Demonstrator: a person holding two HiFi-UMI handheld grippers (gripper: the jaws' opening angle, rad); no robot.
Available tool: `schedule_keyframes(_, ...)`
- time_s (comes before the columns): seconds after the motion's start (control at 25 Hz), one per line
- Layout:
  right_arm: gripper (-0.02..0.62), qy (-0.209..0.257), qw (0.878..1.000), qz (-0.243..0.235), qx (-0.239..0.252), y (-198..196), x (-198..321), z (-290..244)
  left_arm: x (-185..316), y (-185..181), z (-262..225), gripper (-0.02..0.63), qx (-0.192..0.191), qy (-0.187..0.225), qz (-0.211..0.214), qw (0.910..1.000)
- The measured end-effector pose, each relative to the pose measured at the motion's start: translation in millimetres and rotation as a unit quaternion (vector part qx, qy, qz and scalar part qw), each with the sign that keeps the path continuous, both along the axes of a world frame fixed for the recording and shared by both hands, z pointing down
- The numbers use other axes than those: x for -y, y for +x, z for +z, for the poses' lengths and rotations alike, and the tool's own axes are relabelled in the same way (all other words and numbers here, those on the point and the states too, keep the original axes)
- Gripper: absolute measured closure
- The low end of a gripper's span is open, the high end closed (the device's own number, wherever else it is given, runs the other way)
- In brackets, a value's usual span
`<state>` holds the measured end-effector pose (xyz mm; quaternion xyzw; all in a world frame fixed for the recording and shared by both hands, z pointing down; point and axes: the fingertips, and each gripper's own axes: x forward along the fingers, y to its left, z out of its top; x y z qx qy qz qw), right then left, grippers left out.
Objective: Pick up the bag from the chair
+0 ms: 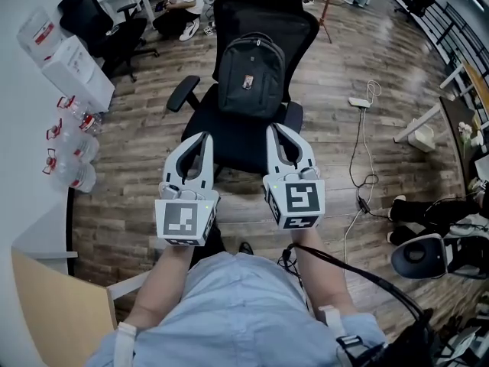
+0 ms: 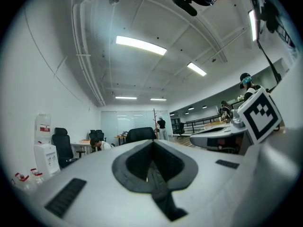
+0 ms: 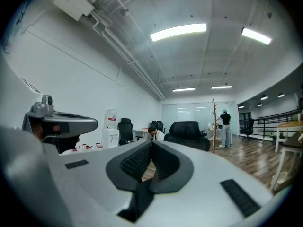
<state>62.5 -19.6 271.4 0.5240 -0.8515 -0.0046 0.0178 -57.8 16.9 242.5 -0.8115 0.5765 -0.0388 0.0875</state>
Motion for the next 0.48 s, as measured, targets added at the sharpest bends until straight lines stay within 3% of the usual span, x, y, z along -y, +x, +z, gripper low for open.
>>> schedule_keyframes(0.48, 0.592, -0.014, 0.998, 0.053, -0.016, -41.0, 126.0, 20.5, 140.5, -64.2, 24.5, 0.604, -0.025, -0.011, 0.026, 0.9993)
